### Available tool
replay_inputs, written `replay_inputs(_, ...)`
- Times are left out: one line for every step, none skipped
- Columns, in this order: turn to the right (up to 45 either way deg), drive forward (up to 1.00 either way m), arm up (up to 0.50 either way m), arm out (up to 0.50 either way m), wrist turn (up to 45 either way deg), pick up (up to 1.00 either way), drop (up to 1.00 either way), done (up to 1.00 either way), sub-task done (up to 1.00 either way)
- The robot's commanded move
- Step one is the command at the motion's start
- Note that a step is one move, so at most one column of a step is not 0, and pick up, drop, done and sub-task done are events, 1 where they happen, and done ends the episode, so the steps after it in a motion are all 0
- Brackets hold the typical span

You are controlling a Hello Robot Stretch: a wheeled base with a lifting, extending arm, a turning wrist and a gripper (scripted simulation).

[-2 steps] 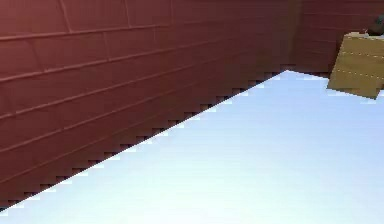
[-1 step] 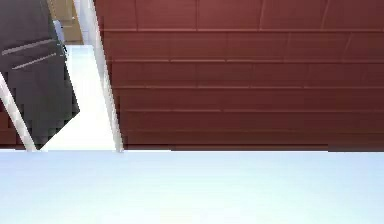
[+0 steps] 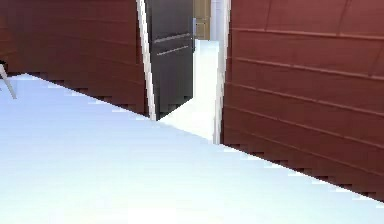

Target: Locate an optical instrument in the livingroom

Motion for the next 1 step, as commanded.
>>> replay_inputs(0.0, 1.0, 0.0, 0.0, 0.0, 0.0, 0.0, 0.0, 0.0)
